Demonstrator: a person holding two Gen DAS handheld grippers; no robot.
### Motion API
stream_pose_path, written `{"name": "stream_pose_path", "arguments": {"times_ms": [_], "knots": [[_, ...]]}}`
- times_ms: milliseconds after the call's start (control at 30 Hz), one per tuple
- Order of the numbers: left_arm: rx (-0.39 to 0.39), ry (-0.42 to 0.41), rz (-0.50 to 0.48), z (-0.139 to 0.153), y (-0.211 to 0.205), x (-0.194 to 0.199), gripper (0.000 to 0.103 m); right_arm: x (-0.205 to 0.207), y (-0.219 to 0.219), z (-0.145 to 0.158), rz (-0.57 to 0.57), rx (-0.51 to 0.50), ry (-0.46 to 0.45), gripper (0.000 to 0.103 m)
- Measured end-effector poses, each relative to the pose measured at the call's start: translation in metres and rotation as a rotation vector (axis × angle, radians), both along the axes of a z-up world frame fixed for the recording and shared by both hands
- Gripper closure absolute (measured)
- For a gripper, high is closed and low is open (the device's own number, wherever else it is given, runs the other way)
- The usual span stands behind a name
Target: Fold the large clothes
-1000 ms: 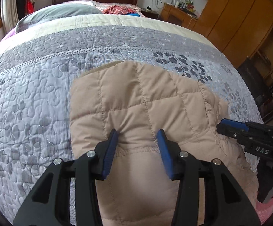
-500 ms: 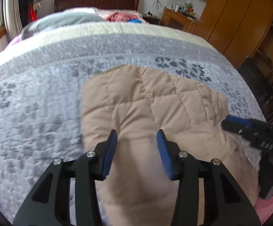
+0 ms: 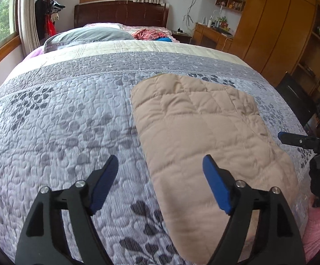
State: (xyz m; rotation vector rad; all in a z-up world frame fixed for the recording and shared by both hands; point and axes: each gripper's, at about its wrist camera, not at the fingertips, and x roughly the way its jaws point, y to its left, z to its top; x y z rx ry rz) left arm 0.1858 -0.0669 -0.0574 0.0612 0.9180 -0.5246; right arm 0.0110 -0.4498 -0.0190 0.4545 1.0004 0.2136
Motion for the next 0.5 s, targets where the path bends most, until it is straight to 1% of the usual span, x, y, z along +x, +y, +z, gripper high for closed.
{"name": "stream_pose_path", "arguments": {"times_ms": [167,300,500], "knots": [[-0.028,0.013,-0.013,-0.002,0.006,-0.011,0.016,-0.01,-0.001,-0.009,0.008,0.038,0.006,0.016],[-0.067,0.049,-0.043,-0.007,0.009,-0.017,0.014,-0.016,-0.003,-0.019,0.021,0.101,0.017,0.016],[-0.089,0.094,-0.059,-0.019,0.008,-0.018,0.013,-0.02,-0.006,-0.033,0.027,0.175,0.04,0.014]]}}
